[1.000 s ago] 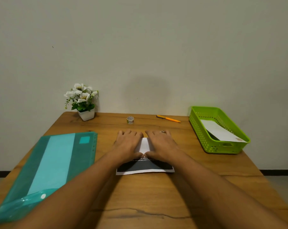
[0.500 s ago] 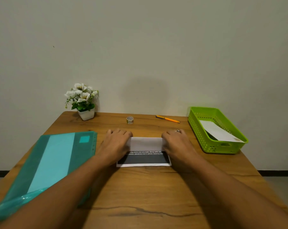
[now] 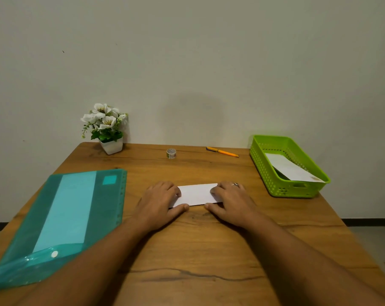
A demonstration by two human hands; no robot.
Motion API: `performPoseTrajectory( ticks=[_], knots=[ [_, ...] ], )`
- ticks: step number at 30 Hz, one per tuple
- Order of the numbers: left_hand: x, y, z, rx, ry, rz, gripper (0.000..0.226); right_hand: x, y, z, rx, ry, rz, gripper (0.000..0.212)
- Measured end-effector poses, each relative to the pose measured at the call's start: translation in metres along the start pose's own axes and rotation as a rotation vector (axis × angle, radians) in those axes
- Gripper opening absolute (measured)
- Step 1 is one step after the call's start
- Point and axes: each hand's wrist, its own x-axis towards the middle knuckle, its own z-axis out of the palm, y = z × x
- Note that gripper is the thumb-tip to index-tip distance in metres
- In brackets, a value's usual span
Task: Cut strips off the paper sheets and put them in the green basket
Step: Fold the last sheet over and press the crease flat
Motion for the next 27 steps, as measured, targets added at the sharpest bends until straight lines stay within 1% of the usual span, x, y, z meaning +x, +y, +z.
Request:
performPoseTrajectory(
  ticks=[2,3,5,6,7,9,11,13,16,21,25,27],
  knots=[
    [0.002,0.001,0.003,-0.02,0.015,-0.007,0.038,0.002,-0.004,0.0,0.021,-0.008,0.032,0.067],
    [0.004,0.002,0.004,-0.02,0.019,-0.002,0.034,0.003,-0.008,0.001,0.035,0.0,0.047,0.067],
    [0.008,0.006,0.008,-0.012,0.015,0.007,0.029,0.007,-0.017,0.004,0.065,0.024,0.051,0.055],
    [0.01,0.009,0.01,-0.014,0.008,0.012,0.03,0.01,-0.024,0.006,0.07,0.034,0.033,0.048],
    [0.011,0.011,0.012,-0.021,-0.005,0.019,0.034,0.013,-0.03,0.009,0.078,0.041,0.004,0.043],
    [0.013,0.014,0.018,-0.033,-0.045,0.035,0.042,0.018,-0.041,0.016,0.122,0.046,-0.061,0.041],
    [0.012,0.016,0.022,-0.029,-0.082,0.032,0.049,0.02,-0.046,0.023,0.19,0.036,-0.094,0.044],
    [0.01,0.015,0.025,-0.006,-0.118,0.02,0.054,0.019,-0.047,0.029,0.224,0.026,-0.09,0.05],
    [0.009,0.009,0.026,0.049,-0.187,-0.01,0.063,0.016,-0.043,0.033,0.175,-0.025,-0.068,0.058],
    [0.009,-0.007,0.022,0.119,-0.278,-0.117,0.076,0.015,-0.028,0.032,0.108,-0.114,0.022,0.075],
    [0.008,-0.013,0.021,0.13,-0.264,-0.186,0.077,0.018,-0.025,0.033,0.073,-0.16,0.094,0.083],
    [0.009,-0.013,0.021,0.132,-0.256,-0.189,0.077,0.022,-0.031,0.034,0.034,-0.148,0.118,0.085]
  ],
)
